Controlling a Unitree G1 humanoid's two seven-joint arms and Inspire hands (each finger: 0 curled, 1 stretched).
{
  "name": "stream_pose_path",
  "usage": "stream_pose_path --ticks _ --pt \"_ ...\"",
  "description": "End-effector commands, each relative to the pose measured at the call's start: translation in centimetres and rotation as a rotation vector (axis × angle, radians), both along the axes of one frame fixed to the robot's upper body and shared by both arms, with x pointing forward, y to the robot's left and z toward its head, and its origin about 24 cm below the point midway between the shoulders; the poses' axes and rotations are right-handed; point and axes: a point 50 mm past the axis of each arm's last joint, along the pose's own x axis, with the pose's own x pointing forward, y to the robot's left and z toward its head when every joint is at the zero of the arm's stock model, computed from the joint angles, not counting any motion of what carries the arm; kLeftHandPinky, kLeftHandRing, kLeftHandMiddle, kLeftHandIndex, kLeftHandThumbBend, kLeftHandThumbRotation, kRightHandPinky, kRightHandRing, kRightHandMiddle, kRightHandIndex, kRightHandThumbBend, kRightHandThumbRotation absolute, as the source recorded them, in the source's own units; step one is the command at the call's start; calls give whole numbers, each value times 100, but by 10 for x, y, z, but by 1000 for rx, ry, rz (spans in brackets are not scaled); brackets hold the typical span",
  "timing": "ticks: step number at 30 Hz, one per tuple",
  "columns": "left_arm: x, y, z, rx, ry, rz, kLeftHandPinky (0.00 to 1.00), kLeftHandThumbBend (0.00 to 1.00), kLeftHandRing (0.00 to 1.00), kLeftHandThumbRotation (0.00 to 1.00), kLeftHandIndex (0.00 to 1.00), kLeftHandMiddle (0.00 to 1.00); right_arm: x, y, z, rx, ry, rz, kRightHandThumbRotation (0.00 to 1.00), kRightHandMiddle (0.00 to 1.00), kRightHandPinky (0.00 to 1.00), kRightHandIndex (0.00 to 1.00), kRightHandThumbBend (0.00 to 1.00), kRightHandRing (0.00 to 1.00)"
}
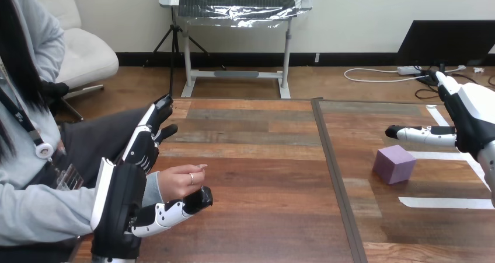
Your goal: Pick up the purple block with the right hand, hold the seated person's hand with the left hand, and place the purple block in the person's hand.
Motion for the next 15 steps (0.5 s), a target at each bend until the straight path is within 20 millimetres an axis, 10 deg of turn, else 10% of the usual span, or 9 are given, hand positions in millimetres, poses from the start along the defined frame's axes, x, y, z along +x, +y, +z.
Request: stream_pose_path --ticks 1,15 --pt "13 -7 14 -21 -83 -16 86 100 94 53 91 95 31 23 37 14 -136 34 66 100 100 100 100 100" --pt "13 -7 13 -13 -85 -14 88 100 94 55 91 95 38 30 32 -1 -87 0 66 100 97 100 100 100"
